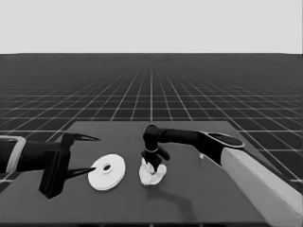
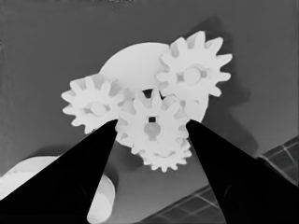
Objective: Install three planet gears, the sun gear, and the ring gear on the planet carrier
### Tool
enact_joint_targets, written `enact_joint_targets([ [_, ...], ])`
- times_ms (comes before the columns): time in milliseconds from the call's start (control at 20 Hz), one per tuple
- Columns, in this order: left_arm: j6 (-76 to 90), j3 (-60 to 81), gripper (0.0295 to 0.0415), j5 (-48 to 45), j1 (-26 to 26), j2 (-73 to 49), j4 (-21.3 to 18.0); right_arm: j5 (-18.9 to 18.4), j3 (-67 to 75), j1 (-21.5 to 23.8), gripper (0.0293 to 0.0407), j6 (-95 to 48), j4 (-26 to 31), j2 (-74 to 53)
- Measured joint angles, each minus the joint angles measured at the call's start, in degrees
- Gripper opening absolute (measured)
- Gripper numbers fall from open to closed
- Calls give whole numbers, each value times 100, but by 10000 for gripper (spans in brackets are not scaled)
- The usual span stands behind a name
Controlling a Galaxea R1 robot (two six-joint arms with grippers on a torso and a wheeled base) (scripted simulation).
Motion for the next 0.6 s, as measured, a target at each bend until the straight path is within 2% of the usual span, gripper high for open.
enact_joint_targets([
  [600,0,0,385,0,0,0,0,0,0,0,310,720,0,0],
])
